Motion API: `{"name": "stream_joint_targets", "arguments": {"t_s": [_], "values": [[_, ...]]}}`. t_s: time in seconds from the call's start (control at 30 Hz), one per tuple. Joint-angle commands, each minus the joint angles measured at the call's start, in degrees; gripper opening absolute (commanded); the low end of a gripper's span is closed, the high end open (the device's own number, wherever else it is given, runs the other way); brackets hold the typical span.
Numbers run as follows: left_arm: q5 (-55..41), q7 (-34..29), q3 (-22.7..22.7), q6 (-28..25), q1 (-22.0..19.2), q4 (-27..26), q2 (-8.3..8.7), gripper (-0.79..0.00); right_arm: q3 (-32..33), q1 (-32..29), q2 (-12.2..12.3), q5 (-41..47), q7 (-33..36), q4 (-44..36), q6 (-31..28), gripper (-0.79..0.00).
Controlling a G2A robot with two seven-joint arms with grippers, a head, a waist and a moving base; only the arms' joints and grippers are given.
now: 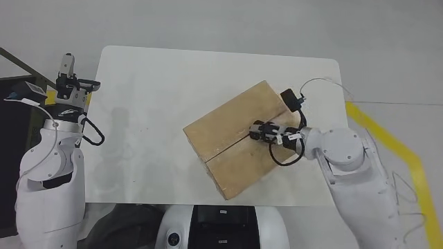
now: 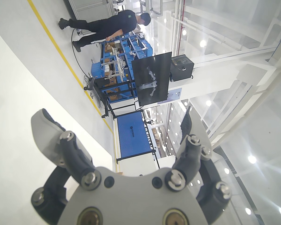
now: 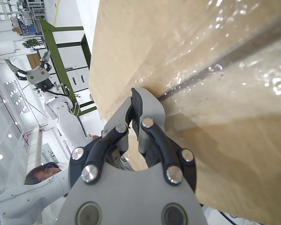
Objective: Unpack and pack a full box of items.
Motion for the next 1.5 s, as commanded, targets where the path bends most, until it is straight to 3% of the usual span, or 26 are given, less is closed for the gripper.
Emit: {"name": "stream_joint_targets", "arguments": {"t_s": [0.0, 0.33, 0.77, 1.47], "values": [[0.0, 0.0, 0.0, 0.0, 0.0, 0.0, 0.00, 0.000, -0.7, 0.8, 0.1, -0.4, 0.6, 0.0, 0.0, -0.785], [0.0, 0.0, 0.0, 0.0, 0.0, 0.0, 0.00, 0.000, -7.8, 6.9, -0.3, 0.0, 1.5, 5.9, 0.0, -0.785], [0.0, 0.0, 0.0, 0.0, 0.0, 0.0, 0.00, 0.000, -15.3, 10.4, -0.8, 1.1, 2.4, 6.9, -2.3, -0.785], [0.0, 0.0, 0.0, 0.0, 0.0, 0.0, 0.00, 0.000, -2.6, 6.6, 1.9, 6.2, 1.3, 8.9, -3.0, -0.785]]}}
